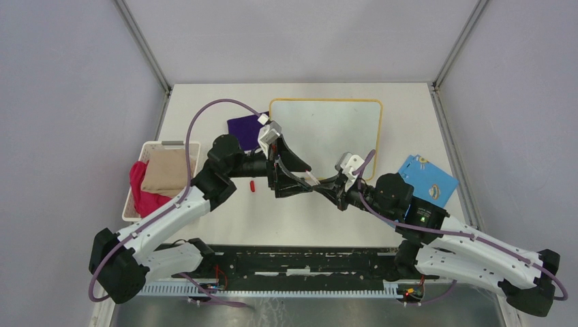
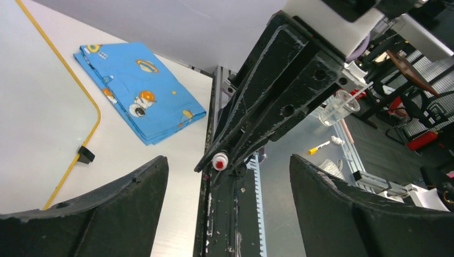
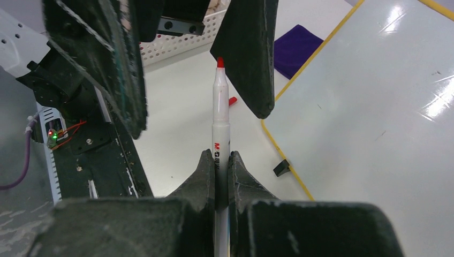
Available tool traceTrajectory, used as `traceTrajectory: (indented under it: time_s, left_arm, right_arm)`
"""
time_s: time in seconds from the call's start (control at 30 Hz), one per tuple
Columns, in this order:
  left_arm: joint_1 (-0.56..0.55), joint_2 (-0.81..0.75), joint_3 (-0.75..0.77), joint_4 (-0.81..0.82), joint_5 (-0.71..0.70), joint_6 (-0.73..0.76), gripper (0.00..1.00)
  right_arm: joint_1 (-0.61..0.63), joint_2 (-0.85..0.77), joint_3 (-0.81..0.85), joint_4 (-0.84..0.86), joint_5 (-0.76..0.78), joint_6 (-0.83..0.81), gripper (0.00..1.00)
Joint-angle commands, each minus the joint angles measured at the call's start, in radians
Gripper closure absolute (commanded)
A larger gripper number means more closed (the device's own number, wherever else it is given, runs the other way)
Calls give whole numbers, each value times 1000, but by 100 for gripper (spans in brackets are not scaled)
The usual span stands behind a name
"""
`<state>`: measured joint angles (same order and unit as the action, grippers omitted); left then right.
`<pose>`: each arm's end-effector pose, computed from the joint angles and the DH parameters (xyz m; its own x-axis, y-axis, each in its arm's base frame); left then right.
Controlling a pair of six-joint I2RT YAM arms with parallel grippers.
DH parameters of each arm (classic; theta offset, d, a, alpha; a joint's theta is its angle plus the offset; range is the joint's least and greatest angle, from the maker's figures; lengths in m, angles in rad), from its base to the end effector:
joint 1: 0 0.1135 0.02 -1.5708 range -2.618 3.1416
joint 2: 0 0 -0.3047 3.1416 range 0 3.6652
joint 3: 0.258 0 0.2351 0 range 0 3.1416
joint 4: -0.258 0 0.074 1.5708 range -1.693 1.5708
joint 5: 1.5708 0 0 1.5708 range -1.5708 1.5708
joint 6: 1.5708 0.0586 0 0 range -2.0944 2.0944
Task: Write a sentence on the whiteboard
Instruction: Adjust the whiteboard marker.
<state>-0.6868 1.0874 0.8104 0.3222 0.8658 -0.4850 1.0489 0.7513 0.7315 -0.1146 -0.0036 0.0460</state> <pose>0.1459 -0.1774 0.3839 -0.4349 -0.0341 -0.8998 0.9003 0.0032 -0.4353 0.0782 0.1364 0.3592 -0.1067 -0.0932 -0.9899 -0.8647 0.5003 0.0461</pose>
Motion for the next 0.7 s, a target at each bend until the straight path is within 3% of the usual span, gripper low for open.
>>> traceTrajectory:
  time_s: [0.0,0.17,0.3,0.43,0.67]
  left_arm:
    - [-7,18,50,-40,-1,76,20]
    - [-9,33,56,-41,16,80,41]
    - [-14,36,56,-41,24,83,52]
    - [-15,31,56,-37,27,80,53]
    - [-22,19,50,-15,47,68,48]
  right_arm:
    - [-2,8,63,20,-64,-12,100]
    - [-1,4,57,20,-68,-11,100]
    - [-1,1,54,18,-68,-11,100]
    - [0,2,52,15,-71,-11,100]
    - [-1,7,49,18,-79,-12,100]
